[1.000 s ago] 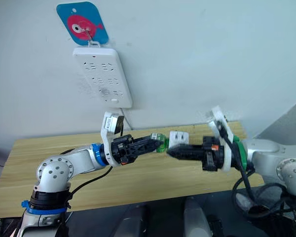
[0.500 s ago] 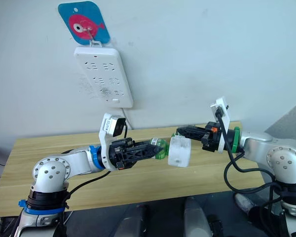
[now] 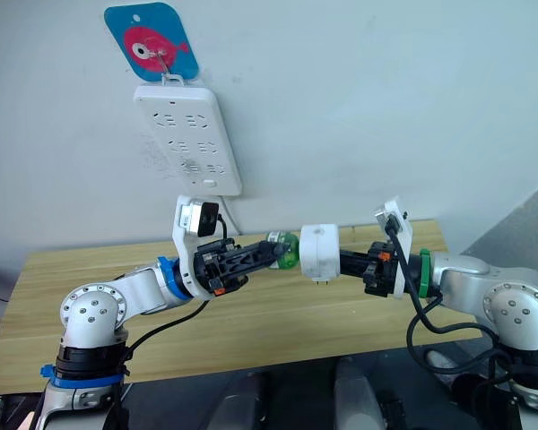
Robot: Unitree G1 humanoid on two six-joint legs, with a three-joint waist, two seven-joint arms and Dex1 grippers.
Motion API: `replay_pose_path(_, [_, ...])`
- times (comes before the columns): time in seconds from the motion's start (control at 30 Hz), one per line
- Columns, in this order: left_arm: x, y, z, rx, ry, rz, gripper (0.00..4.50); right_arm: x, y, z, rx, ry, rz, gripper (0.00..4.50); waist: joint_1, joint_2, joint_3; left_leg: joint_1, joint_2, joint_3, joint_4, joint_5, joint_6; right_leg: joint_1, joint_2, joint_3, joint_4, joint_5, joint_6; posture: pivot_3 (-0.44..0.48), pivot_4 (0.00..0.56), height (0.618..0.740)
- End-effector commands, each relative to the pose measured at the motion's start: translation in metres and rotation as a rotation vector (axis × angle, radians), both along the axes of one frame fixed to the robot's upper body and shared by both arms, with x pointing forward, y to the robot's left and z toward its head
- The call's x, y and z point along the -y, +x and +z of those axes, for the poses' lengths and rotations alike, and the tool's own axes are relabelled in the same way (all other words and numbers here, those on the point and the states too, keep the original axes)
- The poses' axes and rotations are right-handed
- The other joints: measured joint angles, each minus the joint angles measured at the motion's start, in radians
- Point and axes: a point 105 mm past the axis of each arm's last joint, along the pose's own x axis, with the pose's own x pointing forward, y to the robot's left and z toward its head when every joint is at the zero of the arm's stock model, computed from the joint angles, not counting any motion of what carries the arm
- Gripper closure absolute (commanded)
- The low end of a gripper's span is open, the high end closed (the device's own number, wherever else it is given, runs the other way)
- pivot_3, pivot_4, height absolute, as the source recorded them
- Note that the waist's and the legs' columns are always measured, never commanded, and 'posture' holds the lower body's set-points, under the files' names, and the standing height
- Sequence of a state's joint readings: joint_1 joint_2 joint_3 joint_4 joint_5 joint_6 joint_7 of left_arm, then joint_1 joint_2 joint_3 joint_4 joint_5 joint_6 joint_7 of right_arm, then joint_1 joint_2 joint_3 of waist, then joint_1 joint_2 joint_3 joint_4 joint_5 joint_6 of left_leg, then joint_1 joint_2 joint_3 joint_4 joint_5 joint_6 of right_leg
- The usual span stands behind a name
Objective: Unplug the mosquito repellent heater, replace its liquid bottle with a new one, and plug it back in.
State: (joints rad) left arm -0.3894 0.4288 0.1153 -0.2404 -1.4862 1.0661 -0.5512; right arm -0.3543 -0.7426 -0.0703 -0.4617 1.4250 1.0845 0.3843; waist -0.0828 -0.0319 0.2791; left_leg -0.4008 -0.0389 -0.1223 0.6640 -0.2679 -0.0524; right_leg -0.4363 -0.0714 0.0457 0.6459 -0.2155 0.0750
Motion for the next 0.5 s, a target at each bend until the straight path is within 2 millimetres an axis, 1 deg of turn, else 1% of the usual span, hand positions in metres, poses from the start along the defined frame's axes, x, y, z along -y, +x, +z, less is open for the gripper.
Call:
replay_pose_path(0.03, [0.000,0.005,-0.001,0.010,0.018,0.042,2.19,-0.008,-0.017,0.021,0.061,0.058,0.068,4.50,0.000,0.000,0.000,0.000,0.000,0.000,0.000,0.000,0.000,0.000,0.000,0.000,0.000,0.000,0.000,-0.152,0.261,0.740])
replay_pose_path(0.23, [0.001,0.005,-0.008,0.031,0.061,0.057,2.19,-0.009,-0.025,0.025,0.041,0.072,0.090,4.50,0.000,0.000,0.000,0.000,0.000,0.000,0.000,0.000,0.000,0.000,0.000,0.000,0.000,0.000,0.000,-0.154,0.261,0.740])
replay_pose_path(0.37, [0.002,0.000,-0.015,0.064,0.112,0.036,2.19,-0.008,-0.030,0.034,0.028,0.089,0.131,4.50,0.000,0.000,0.000,0.000,0.000,0.000,0.000,0.000,0.000,0.000,0.000,0.000,0.000,0.000,0.000,-0.152,0.262,0.740])
replay_pose_path(0.5, [0.006,-0.011,-0.018,0.084,0.128,-0.030,2.19,-0.005,-0.023,0.041,0.025,0.097,0.113,4.50,0.000,0.000,0.000,0.000,0.000,0.000,0.000,0.000,0.000,0.000,0.000,0.000,0.000,0.000,0.000,-0.154,0.263,0.740])
